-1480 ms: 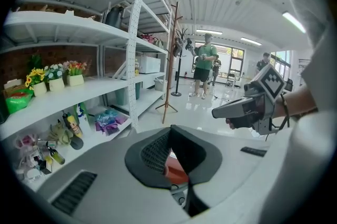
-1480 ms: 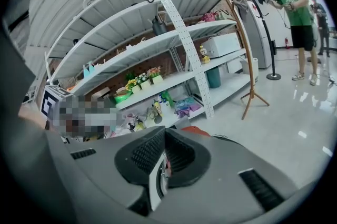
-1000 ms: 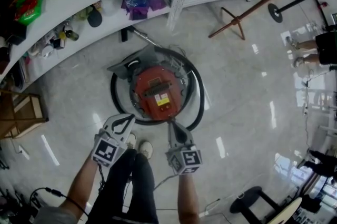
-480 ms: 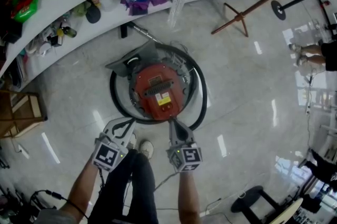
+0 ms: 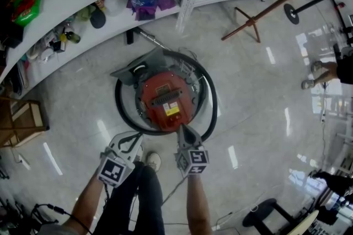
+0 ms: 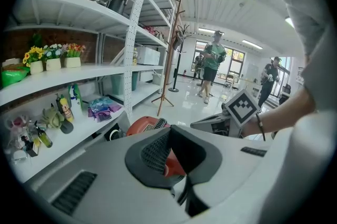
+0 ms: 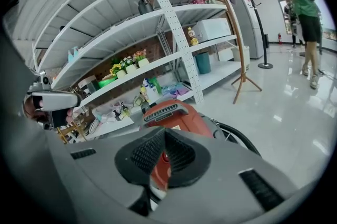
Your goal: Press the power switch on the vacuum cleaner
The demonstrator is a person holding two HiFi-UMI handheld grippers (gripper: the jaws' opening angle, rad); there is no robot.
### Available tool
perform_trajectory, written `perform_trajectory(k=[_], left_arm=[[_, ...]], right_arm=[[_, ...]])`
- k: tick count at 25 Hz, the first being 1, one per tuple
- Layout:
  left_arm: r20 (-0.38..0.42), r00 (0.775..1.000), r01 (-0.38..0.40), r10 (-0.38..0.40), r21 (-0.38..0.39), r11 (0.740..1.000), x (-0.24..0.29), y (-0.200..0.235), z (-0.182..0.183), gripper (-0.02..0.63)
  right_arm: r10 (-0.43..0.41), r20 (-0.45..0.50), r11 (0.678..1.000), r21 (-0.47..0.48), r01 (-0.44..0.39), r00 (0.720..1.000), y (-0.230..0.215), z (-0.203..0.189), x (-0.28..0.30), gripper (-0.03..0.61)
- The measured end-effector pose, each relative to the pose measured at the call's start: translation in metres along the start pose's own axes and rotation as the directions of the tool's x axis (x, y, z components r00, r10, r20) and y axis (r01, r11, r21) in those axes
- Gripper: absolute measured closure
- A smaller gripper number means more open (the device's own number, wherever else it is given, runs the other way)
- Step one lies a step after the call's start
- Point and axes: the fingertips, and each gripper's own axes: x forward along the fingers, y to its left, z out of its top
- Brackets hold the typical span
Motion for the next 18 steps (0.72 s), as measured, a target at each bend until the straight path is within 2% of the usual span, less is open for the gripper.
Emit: perform_trajectory(k=[4, 10, 18], left_arm=[[-0.004, 1.000, 0.000, 0.000, 0.010, 1.000, 0.000, -0.001, -0.003, 0.607], [-0.004, 1.000, 0.000, 0.000, 0.026, 1.000, -0.003, -0.001, -0.005, 0.607], [-0.008, 1.000, 0.002, -0.002, 0.025, 1.000, -0.004, 0.001, -0.010, 0.607]], right_arm=[[-0.011, -0.025, 1.000, -0.010, 0.011, 1.000, -0.010, -0.013, 0.009, 0.568], [-0.054, -0.001, 0.998, 0.024, 0.054, 0.999, -0.027, -0.014, 0.022, 0.568], [-0.060, -0.023, 0.998, 0.027, 0.061, 0.998, -0.028, -0.026, 0.037, 0.568]])
